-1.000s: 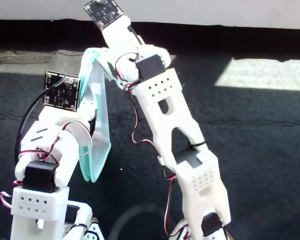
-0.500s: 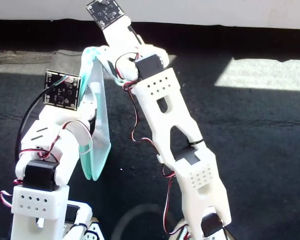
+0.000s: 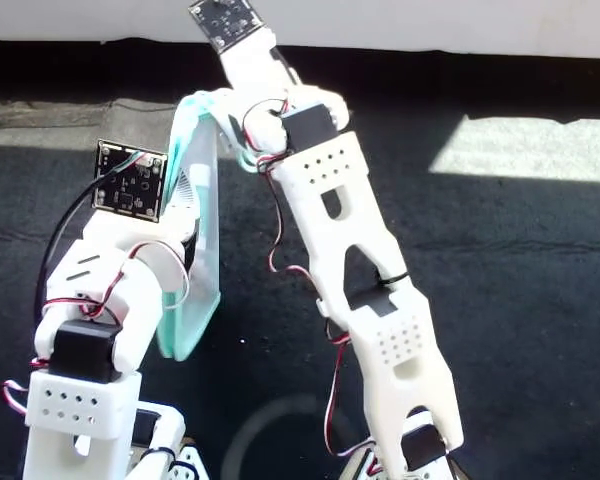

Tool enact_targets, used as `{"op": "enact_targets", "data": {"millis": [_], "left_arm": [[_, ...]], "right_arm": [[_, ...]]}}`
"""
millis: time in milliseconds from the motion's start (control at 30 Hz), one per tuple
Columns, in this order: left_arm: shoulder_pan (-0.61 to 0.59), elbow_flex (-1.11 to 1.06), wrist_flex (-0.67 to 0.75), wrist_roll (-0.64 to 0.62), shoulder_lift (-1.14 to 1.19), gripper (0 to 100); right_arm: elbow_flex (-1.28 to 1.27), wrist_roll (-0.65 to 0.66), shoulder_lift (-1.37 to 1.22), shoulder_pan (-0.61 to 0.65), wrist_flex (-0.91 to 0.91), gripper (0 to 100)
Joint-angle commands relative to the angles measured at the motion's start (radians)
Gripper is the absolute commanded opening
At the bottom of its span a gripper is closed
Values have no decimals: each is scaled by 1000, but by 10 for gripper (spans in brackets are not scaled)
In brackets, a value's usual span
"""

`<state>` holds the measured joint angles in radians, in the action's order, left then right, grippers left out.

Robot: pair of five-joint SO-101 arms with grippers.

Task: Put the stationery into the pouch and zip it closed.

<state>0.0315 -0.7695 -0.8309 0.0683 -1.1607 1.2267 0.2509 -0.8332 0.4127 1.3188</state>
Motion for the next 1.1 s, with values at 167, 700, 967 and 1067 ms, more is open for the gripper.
{"op": "enact_targets", "data": {"millis": [167,700,967,1067], "left_arm": [[-16,22,394,74,-15,10],[-19,-386,848,107,-13,98],[-16,-536,841,89,-27,95],[-22,-492,724,-38,-42,95]], "right_arm": [[315,5,8,-107,199,6],[539,109,179,56,443,6],[536,109,308,105,446,6],[496,109,364,122,447,6]]}}
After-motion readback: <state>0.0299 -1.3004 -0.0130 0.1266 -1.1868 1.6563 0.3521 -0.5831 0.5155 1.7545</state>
